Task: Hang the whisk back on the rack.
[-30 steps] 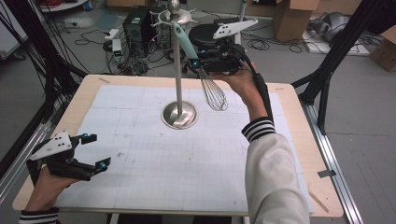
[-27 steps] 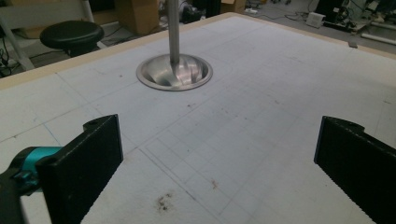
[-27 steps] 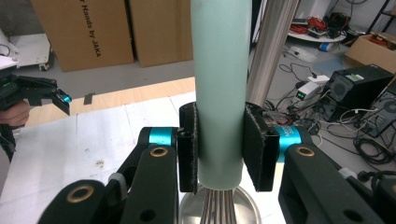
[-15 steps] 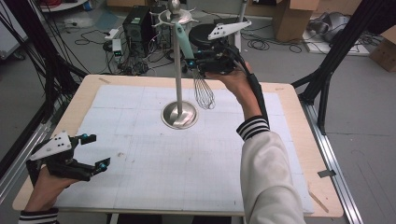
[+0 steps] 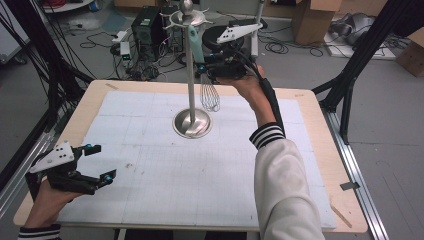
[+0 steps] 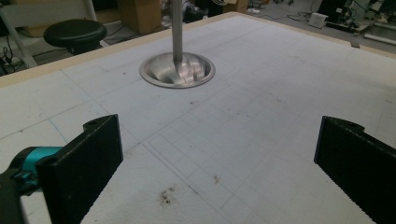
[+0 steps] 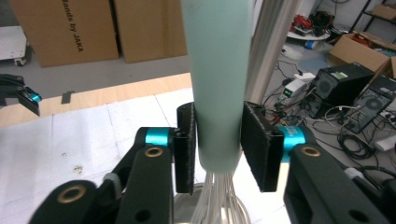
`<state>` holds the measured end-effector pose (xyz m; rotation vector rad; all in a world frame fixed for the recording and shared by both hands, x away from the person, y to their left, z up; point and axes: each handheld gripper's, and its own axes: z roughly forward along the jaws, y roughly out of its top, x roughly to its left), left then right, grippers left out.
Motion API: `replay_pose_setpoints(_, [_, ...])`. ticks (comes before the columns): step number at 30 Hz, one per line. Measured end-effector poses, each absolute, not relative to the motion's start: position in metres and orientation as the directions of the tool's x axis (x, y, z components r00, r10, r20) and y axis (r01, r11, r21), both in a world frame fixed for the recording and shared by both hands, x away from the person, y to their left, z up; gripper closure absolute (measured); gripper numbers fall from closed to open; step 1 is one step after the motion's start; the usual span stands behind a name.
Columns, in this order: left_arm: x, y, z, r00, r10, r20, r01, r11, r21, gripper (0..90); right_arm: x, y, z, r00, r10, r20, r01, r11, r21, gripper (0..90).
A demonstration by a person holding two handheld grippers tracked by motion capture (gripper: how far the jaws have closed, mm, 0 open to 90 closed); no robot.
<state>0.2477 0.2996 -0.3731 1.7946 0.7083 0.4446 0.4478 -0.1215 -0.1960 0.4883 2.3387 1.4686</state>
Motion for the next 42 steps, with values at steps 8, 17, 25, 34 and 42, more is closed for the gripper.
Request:
replay_pose_setpoints(8, [0.248, 0.299, -0.373, 0.752, 0.657, -0.045, 0.250, -0.221, 0.943, 1.7, 0.446, -0.128, -0.201, -0.874, 0.476, -0.100, 0.128, 0.423, 0.897, 56.7])
replay_pose_setpoints(17, [0.249, 0.298, -0.374, 0.762, 0.646, -0.050, 0.256, -0.229, 0.939, 1.7, 0.433, -0.145, -0.214, -0.885, 0.462, -0.059, 0.163, 0.426, 0.890, 43.3])
replay_pose_setpoints(25, [0.249, 0.300, -0.375, 0.760, 0.648, -0.057, 0.262, -0.224, 0.939, 1.7, 0.419, -0.159, -0.223, -0.901, 0.431, -0.045, 0.174, 0.454, 0.874, 28.7])
replay_pose_setpoints(34, [0.249, 0.300, -0.374, 0.757, 0.652, -0.053, 0.259, -0.225, 0.939, 1.7, 0.398, -0.168, -0.232, -0.910, 0.413, -0.035, 0.186, 0.483, 0.856, 0.4])
replay_pose_setpoints(42, [0.253, 0.295, -0.373, 0.767, 0.639, -0.054, 0.253, -0.224, 0.941, 1.7, 0.379, -0.188, -0.247, -0.902, 0.432, -0.026, 0.200, 0.469, 0.860, 0.4])
